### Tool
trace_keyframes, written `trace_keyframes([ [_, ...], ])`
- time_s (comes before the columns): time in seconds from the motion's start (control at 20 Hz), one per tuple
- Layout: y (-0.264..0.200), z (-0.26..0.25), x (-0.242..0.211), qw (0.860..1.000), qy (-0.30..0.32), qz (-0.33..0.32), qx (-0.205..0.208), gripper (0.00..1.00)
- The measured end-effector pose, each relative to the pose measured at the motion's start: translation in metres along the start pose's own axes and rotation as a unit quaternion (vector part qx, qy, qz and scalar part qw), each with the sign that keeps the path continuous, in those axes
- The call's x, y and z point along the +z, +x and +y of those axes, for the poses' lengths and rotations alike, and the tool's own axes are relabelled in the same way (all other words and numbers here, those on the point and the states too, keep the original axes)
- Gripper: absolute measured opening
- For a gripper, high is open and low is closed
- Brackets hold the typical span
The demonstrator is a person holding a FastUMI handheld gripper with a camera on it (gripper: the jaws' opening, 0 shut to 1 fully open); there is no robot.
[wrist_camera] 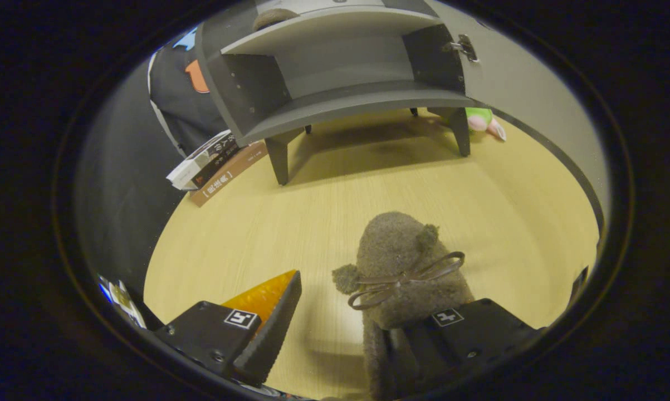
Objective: Open the shoe cabinet door, grab the shoes and put them into the shoe cabinet, then close the shoe cabinet door.
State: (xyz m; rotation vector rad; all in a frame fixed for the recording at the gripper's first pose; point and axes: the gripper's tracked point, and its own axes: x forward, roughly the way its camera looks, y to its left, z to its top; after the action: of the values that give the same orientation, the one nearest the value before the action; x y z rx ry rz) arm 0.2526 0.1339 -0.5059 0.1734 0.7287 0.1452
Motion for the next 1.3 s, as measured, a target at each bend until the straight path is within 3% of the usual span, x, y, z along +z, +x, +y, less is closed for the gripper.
trace_keyframes([
  [0.05, 0.001, -0.001, 0.001, 1.000, 0.004, 0.003, -0.005, 0.97],
  [0.25, 0.000, -0.023, 0.001, 0.999, 0.002, 0.010, -0.034, 0.60],
  [0.5, -0.015, -0.022, 0.003, 0.999, 0.015, 0.026, -0.017, 0.15],
  [0.6, -0.030, -0.010, 0.013, 1.000, 0.014, 0.012, 0.007, 0.11],
  [0.85, -0.091, 0.009, 0.063, 0.998, -0.019, -0.057, 0.020, 0.10],
  [1.3, -0.217, 0.054, 0.190, 0.978, -0.074, -0.195, 0.034, 0.10],
])
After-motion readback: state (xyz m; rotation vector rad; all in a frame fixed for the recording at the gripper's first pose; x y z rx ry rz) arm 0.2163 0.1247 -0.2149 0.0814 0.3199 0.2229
